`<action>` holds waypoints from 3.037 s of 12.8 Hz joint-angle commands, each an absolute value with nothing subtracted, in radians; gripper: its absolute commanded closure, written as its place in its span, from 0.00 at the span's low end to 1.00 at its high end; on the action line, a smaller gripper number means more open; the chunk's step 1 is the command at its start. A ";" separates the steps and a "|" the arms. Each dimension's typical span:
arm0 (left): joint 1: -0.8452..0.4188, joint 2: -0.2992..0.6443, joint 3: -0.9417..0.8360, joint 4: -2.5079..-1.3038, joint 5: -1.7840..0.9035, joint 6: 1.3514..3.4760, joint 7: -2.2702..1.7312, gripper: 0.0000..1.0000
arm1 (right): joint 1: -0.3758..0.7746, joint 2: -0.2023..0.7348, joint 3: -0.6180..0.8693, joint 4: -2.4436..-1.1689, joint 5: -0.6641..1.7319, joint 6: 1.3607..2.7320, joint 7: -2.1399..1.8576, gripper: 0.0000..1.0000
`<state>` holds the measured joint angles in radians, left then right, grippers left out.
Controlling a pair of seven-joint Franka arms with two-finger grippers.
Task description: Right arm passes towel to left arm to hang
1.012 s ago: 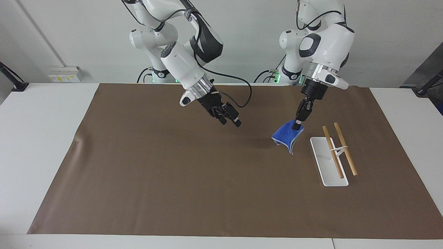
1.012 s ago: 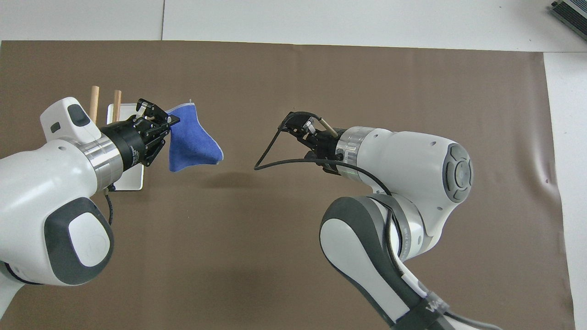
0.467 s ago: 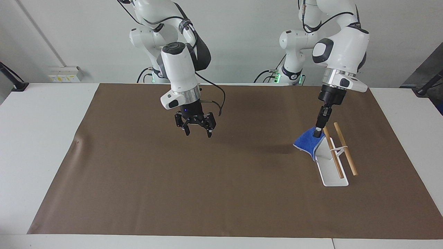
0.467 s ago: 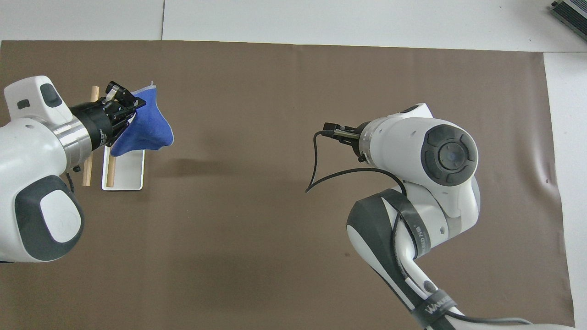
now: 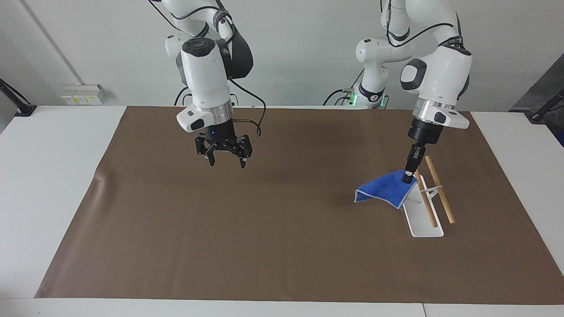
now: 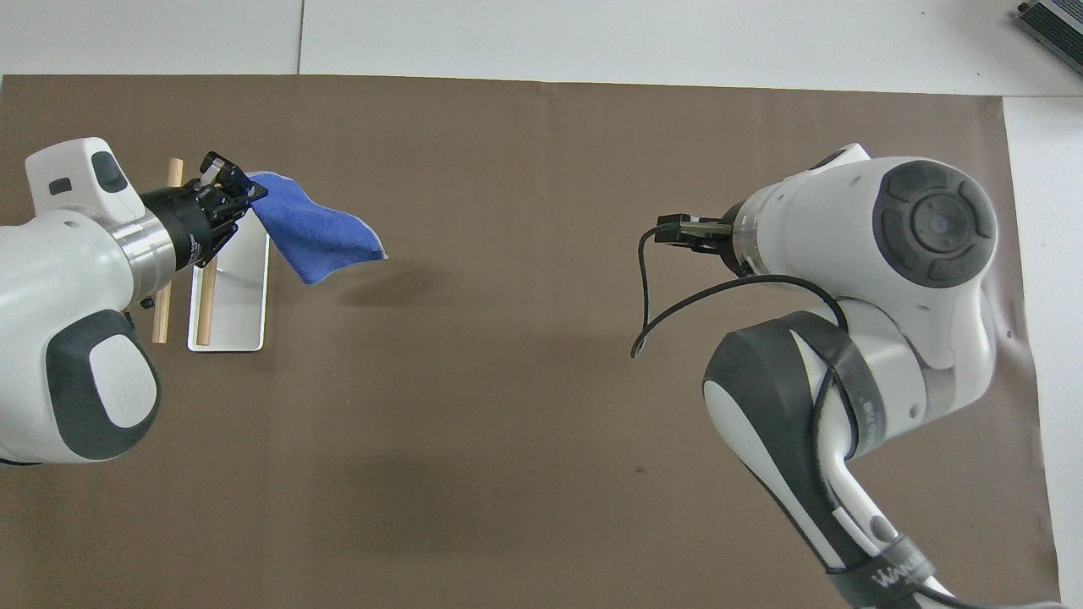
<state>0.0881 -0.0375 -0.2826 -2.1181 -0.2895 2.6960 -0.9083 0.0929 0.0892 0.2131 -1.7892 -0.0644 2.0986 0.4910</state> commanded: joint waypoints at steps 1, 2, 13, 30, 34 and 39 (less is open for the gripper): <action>0.106 -0.015 -0.266 -2.117 -0.259 2.729 -0.902 1.00 | 0.086 0.046 0.174 -1.763 -0.081 2.013 0.414 0.00; 0.107 -0.014 -0.258 -2.118 -0.259 2.729 -0.902 1.00 | 0.086 0.035 0.149 -1.740 -0.081 1.967 0.385 0.00; 0.106 -0.008 -0.109 -2.134 -0.259 2.773 -0.891 1.00 | 0.014 -0.064 -0.049 -1.589 -0.017 1.563 0.106 0.00; 0.120 0.014 0.025 -2.149 -0.256 2.795 -0.678 0.83 | 0.025 -0.028 -0.040 -1.552 -0.014 1.522 0.104 0.00; 0.104 0.009 0.025 -2.160 -0.255 2.796 -0.680 0.75 | 0.025 -0.029 -0.038 -1.554 -0.012 1.523 0.104 0.00; 0.087 0.003 0.023 -2.206 -0.253 2.806 -0.680 0.76 | 0.025 -0.029 -0.038 -1.554 -0.009 1.525 0.104 0.00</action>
